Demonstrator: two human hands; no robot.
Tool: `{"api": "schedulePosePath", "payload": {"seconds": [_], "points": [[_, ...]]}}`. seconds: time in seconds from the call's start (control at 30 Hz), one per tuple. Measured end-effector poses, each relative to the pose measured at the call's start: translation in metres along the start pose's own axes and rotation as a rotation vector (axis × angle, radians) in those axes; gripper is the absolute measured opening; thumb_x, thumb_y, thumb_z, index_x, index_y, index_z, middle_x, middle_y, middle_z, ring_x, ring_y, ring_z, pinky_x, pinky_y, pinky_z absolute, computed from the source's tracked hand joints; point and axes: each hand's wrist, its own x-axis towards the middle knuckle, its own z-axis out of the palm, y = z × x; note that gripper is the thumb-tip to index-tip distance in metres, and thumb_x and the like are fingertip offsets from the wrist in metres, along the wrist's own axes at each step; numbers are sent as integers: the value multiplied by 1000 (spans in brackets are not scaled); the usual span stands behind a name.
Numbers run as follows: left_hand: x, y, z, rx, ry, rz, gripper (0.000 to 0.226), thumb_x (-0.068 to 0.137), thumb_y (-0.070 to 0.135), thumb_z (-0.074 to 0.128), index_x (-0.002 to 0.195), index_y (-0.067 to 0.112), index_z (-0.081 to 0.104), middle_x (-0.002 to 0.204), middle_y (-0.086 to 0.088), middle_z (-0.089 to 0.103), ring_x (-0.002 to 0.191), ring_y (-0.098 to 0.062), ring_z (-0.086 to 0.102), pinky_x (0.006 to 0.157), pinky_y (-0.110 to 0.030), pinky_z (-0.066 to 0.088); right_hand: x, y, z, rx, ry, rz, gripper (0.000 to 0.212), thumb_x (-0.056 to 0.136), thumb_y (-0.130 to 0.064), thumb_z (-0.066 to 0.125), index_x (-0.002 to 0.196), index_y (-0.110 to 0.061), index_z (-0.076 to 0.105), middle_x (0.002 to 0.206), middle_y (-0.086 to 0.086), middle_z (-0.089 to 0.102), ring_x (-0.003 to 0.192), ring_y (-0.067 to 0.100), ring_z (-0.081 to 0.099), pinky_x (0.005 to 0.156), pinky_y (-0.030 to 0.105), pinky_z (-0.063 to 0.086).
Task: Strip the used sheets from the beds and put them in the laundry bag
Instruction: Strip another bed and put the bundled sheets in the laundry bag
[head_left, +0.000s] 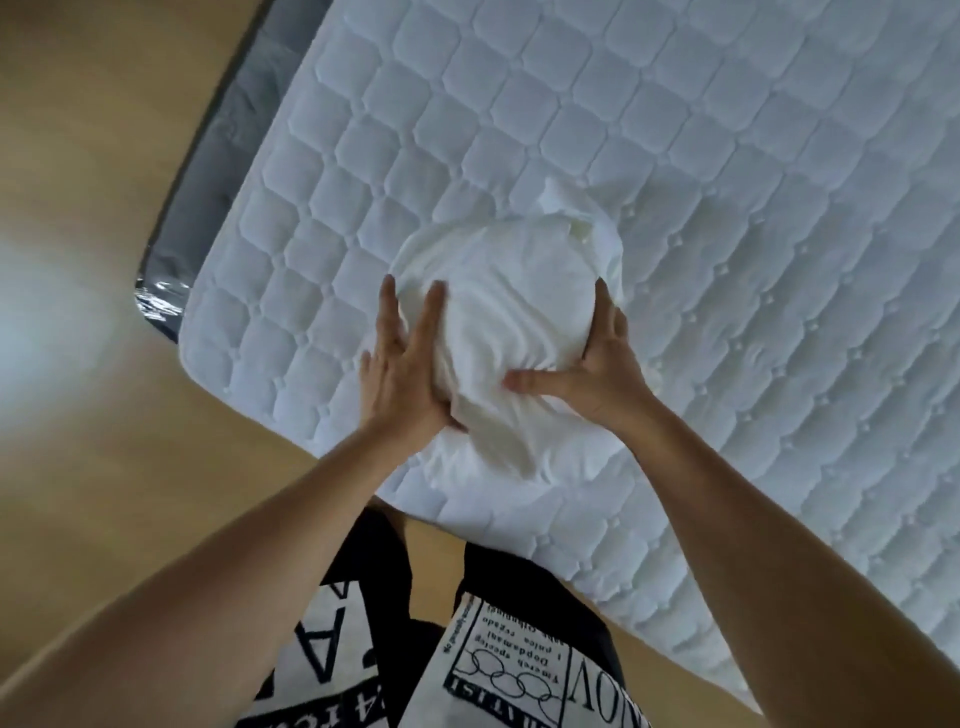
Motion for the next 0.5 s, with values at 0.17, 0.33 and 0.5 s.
{"api": "schedulePosePath", "payload": {"seconds": [0.17, 0.33, 0.5], "points": [[-41, 15, 30, -537, 165, -503, 94, 86, 19, 68, 148, 67, 18, 166, 19, -17, 157, -21, 7, 120, -45, 29, 13, 12, 0, 59, 56, -53, 151, 40, -68, 95, 161, -42, 8, 163, -7, 23, 148, 22, 33, 121, 46, 32], [-41, 30, 22, -1418, 45, -536, 50, 97, 21, 50, 144, 34, 55, 131, 4, 70, 116, -18, 69, 93, -38, 55, 8, 22, -3, 141, 47, -70, 147, 42, -67, 96, 159, -45, 11, 158, -8, 31, 143, 23, 41, 119, 49, 35], [-54, 41, 1, -1325, -59, -466, 85, 78, 52, 83, 150, 38, 38, 136, 7, 66, 119, -17, 68, 98, -43, 57, -20, 10, -1, 374, 1, -95, 138, 31, -71, 97, 149, -54, 27, 145, -15, 47, 133, 18, 51, 112, 50, 45]]}}
